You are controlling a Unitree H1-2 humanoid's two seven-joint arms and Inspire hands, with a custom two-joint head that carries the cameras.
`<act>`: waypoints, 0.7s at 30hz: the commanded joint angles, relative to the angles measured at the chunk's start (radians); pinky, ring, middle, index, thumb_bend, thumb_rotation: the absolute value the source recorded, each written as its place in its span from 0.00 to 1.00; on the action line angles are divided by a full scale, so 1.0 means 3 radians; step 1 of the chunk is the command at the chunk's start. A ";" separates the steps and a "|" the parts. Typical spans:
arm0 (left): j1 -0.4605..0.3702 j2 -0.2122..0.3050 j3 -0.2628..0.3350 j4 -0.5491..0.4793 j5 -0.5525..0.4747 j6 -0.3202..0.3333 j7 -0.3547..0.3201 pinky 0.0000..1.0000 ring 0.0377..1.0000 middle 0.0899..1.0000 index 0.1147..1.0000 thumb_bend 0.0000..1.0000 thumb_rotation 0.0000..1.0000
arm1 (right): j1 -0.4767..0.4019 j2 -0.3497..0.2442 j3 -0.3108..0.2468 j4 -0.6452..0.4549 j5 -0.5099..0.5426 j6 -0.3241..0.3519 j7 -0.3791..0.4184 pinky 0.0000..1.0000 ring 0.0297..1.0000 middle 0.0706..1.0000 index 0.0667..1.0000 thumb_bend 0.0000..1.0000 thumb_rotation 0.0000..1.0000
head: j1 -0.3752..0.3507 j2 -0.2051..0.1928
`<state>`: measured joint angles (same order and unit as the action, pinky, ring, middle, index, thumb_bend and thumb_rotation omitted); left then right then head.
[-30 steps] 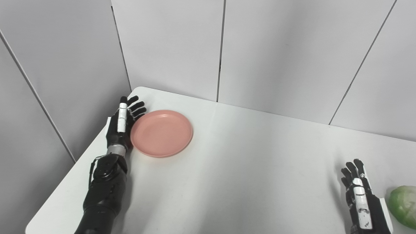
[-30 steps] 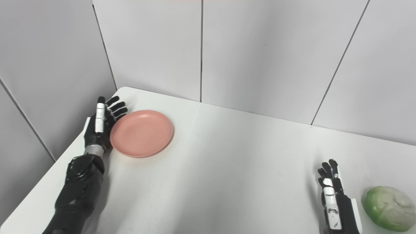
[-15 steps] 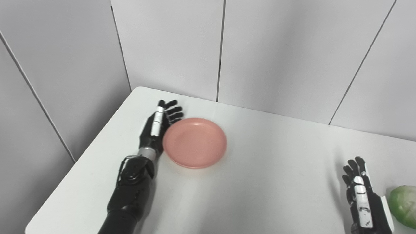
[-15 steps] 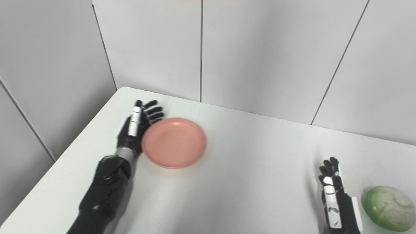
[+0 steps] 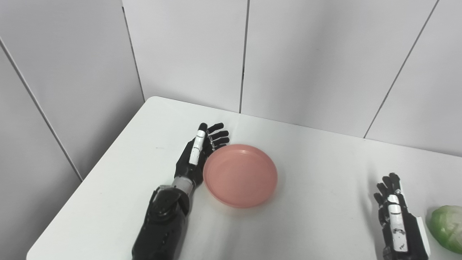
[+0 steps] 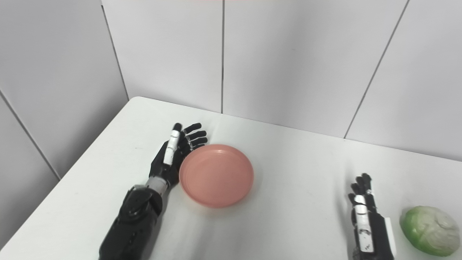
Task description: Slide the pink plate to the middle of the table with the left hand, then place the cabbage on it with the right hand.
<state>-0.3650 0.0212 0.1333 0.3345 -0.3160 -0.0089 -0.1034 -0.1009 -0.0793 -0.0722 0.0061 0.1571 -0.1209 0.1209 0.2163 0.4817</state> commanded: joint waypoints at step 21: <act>0.0568 -0.0298 -0.0406 -0.0690 -0.0138 0.0507 -0.0239 0.87 0.84 0.82 0.79 0.72 0.84 | -0.0090 0.0225 0.0120 -0.0122 -0.0139 -0.0173 -0.0137 1.00 0.94 0.94 0.96 0.64 0.77 | -0.0840 0.0347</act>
<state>-0.2173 -0.0567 0.0260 0.1433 -0.3698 0.1100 -0.1667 -0.1078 -0.0199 -0.0382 0.0050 0.1062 -0.1689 0.0827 -0.0307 0.5844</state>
